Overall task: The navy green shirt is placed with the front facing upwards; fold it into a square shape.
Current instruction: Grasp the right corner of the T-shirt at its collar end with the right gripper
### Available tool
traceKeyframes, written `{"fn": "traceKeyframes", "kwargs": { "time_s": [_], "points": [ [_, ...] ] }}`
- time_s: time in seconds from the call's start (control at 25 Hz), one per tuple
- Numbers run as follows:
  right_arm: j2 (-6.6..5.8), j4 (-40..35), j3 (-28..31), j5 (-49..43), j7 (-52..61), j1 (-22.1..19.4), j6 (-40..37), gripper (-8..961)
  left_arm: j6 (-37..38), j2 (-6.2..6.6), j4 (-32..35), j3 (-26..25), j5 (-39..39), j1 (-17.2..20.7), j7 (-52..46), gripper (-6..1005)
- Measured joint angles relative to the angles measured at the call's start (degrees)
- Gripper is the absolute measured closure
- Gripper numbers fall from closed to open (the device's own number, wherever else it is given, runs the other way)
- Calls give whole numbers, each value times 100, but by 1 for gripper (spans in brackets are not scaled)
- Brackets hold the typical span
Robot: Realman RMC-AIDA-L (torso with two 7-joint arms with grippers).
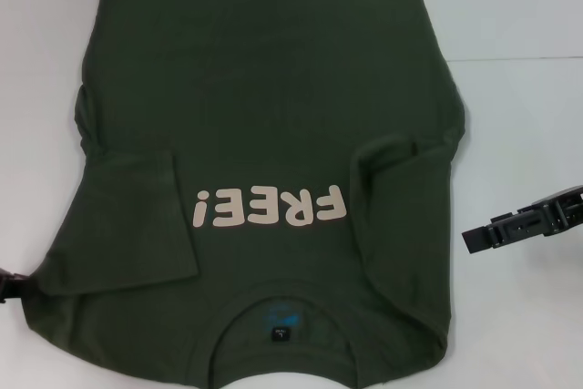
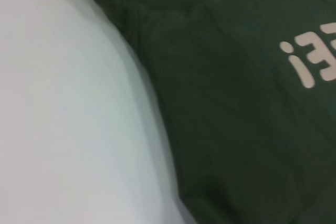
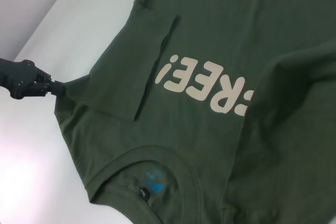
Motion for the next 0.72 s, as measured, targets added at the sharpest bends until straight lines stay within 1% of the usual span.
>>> {"fn": "traceKeyframes", "kwargs": {
  "time_s": [0.12,0.2,0.32,0.4,0.44,0.52,0.6,0.72],
  "points": [
    [-32,-34,-6,-28,203,68,-104,49,228,21,-3,-159,-4,-77,-49,971],
    [-115,-44,-41,-102,548,177,-165,49,364,45,-1,-382,-5,-140,-92,972],
    [-232,-20,-72,-435,1186,428,-335,49,551,111,-10,-699,-26,-228,-154,973],
    [-256,-18,-71,-765,1584,662,-493,49,623,142,-26,-795,-67,-248,-168,974],
    [-249,-18,-71,-913,1721,770,-562,49,637,148,-29,-809,-82,-249,-166,974],
    [-190,-28,-101,-1346,2038,1067,-709,50,672,151,-33,-816,-115,-249,-150,975],
    [-114,-39,-261,-1702,2218,1287,-743,50,696,152,-41,-827,-135,-248,-126,975],
    [43,-1,-650,-2111,2445,1587,-710,50,728,157,-47,-845,-167,-241,-105,975]
  ]
}}
